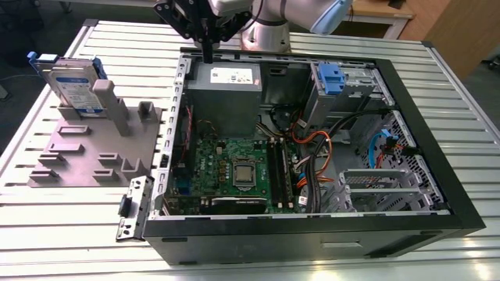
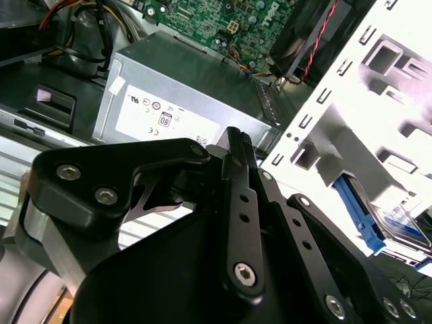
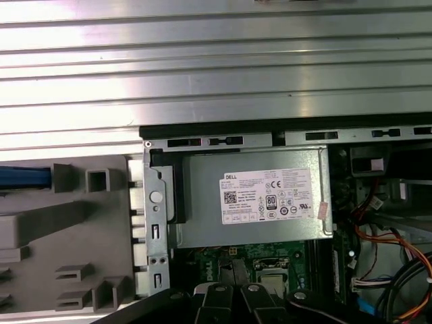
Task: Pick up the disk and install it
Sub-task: 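Reach for the disk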
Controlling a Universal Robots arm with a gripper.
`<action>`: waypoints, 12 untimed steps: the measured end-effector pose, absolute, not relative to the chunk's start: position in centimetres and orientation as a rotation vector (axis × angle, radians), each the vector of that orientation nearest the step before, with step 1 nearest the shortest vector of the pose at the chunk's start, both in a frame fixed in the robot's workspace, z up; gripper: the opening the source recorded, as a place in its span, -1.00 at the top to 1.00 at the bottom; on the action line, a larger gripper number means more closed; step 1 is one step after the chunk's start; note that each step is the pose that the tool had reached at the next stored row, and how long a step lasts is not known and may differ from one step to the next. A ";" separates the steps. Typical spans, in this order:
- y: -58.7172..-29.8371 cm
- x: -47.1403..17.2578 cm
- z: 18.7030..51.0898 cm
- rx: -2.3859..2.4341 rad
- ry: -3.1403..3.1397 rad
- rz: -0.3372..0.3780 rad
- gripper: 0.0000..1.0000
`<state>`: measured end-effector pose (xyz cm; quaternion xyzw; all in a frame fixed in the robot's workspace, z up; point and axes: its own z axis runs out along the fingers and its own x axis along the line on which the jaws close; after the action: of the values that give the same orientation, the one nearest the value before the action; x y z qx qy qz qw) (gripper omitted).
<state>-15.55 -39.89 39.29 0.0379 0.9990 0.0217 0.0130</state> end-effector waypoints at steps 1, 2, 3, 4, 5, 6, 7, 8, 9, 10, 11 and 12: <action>-39.9 -15.6 39.3 0.118 3.113 0.068 0.79; -39.9 -15.6 39.3 0.118 3.113 0.068 0.79; -39.9 -15.6 39.3 0.118 3.112 0.068 0.79; -39.9 -15.6 39.3 0.118 3.112 0.068 0.79; -39.9 -15.7 39.3 0.118 3.113 0.068 0.79; -39.9 -15.7 39.3 0.118 3.112 0.068 0.79; -39.9 -15.7 39.3 0.118 3.112 0.068 0.79; -39.9 -15.8 39.3 0.118 3.112 0.068 0.79; -39.9 -15.8 39.3 0.118 3.113 0.068 0.79; -39.9 -15.8 39.3 0.118 3.112 0.068 0.79; -39.9 -15.8 39.3 0.118 3.112 0.068 0.79; -39.9 -15.9 39.3 0.118 3.112 0.068 0.79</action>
<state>-15.87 -39.89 39.29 0.0379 0.9990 0.0217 0.0131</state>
